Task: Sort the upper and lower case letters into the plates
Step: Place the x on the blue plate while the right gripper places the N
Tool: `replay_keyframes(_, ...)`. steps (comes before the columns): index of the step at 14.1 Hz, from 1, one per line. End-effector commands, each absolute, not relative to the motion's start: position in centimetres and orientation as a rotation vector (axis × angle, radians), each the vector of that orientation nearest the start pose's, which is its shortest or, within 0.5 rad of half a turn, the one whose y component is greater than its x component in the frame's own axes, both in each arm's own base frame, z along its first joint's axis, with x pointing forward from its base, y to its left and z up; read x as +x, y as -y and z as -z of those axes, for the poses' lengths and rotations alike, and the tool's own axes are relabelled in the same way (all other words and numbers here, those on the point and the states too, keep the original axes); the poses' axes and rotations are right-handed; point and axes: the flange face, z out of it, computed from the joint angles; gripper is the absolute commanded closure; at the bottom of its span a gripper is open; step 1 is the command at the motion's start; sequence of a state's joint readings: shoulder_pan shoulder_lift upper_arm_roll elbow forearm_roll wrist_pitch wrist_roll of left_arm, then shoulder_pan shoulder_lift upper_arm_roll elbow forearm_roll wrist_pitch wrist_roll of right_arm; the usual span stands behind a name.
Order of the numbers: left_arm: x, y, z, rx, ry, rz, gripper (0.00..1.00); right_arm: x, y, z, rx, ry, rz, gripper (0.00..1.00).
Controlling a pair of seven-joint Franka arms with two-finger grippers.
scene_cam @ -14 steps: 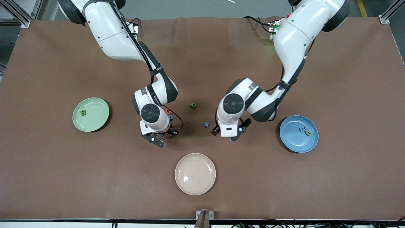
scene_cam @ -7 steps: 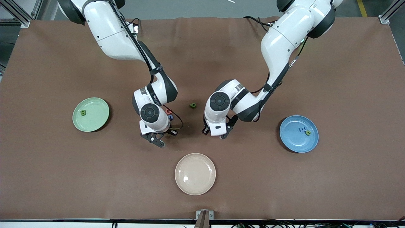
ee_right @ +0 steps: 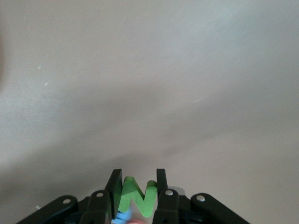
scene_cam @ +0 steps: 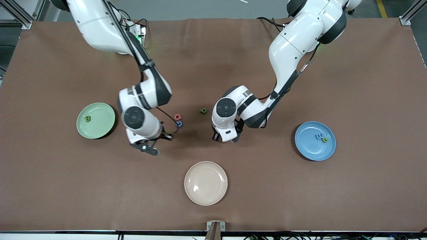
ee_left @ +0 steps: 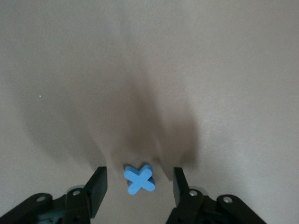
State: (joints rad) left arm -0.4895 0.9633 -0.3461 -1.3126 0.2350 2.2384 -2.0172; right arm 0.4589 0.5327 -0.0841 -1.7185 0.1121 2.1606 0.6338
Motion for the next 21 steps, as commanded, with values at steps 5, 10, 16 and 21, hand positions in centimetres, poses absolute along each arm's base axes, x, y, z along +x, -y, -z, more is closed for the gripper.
replay_keyframes(5, 54.2, 51.1, -16.5, -2.624, 1.762, -0.109, 0.52, 56.3, -7.6, -30.0, -3.085, -0.128, -0.171, 0.94)
replay_keyframes(10, 54.9, 50.2, -17.4, -2.628, 1.72, -0.028, 0.99, 53.4, 4.9, -26.9, -3.07, 0.058, -0.123, 0.94)
replay_keyframes(16, 58.7, 42.3, -23.3, -2.556, 1.579, 0.094, 0.99, 48.2, 9.4, -21.9, -3.069, 0.052, -0.146, 0.94)
replay_keyframes(21, 59.5, 30.9, -27.1, -2.579, 1.371, 0.165, 0.98, 46.9, 9.4, -20.5, -3.073, 0.044, -0.148, 0.93)
